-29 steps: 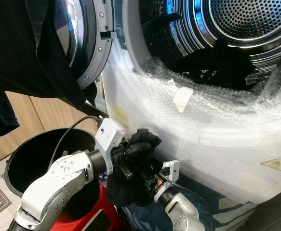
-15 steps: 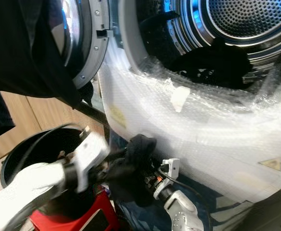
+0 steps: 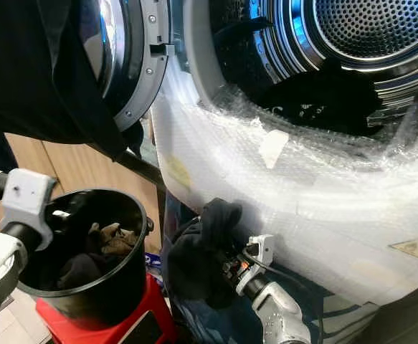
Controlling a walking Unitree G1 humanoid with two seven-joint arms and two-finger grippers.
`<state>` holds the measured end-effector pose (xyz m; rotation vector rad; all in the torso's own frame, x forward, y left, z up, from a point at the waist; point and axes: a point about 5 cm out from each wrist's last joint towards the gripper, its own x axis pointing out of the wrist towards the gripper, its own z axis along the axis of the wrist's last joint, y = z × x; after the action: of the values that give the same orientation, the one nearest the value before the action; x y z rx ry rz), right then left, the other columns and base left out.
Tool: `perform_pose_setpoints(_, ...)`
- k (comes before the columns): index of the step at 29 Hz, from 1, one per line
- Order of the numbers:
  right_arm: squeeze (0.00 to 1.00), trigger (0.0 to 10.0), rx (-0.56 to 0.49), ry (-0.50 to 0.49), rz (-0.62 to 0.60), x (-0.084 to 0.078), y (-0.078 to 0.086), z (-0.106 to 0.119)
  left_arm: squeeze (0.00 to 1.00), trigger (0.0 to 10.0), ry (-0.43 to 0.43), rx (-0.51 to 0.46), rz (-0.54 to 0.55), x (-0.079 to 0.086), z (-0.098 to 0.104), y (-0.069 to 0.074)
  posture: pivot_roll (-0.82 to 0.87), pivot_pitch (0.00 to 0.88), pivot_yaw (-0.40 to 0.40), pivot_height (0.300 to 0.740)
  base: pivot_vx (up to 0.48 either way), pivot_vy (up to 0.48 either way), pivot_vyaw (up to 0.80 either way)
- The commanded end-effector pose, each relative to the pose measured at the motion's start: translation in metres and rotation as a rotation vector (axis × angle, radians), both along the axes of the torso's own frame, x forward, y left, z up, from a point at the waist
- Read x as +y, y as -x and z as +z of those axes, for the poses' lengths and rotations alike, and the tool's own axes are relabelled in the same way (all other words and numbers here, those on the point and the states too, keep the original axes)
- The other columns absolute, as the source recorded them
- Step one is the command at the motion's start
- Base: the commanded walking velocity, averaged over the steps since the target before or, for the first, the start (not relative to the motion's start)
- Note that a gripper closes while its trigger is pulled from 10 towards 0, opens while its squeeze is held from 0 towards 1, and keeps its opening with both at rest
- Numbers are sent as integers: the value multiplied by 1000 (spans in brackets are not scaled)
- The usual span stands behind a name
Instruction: Clothes washing
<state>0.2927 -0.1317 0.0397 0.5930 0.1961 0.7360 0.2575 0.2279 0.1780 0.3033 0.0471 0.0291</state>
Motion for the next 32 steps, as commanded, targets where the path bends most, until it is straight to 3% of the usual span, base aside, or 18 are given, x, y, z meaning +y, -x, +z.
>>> perform_pose_setpoints(1, 0, 0, -52, 3, 18, -7, 0, 8, 0, 10000, -18, 9, 81, 11, -15, 4, 345, 0, -58, 740, 0, 0, 0)
perform_pose_setpoints(5, 0, 0, -72, 11, 33, -14, 5, 10, 0, 10000, 16, -4, 157, 22, -27, 11, 345, 0, -55, 740, 0, 0, 0)
perform_pose_setpoints(9, 0, 0, -143, -23, 58, -19, 10, 26, 0, 10000, 14, -17, 214, 30, -43, 17, 345, 0, -54, 740, 0, 0, 0)
perform_pose_setpoints(11, 0, 0, -232, -97, 108, -16, 14, 50, 0, 10000, 30, -26, 203, 26, -45, 16, 347, 0, -56, 740, 0, 0, 0)
perform_pose_setpoints(16, 0, 0, -351, -150, 192, -10, 20, 83, 0, 10000, 34, -23, 206, 24, -51, 12, 343, 0, -58, 740, 0, 0, 0)
perform_pose_setpoints(23, 0, 0, -503, -292, 215, -18, 23, 138, 0, 10000, 38, -22, 215, 26, -61, 13, 346, 0, -63, 740, 0, 0, 0)
perform_pose_setpoints(29, 0, 0, -588, -349, 162, -20, 11, 176, 0, 10000, 37, -15, 214, 26, -66, 13, 347, 0, -69, 740, 0, 0, 0)
perform_pose_setpoints(31, 0, 0, -650, -400, 150, -19, 0, 209, 0, 10000, 43, -18, 209, 23, -68, 13, 345, 0, -70, 740, 0, 0, 0)
perform_pose_setpoints(32, 0, 0, -663, -406, 153, -18, -2, 216, 0, 10000, 45, -20, 209, 23, -68, 12, 345, 0, -71, 740, 0, 0, 0)
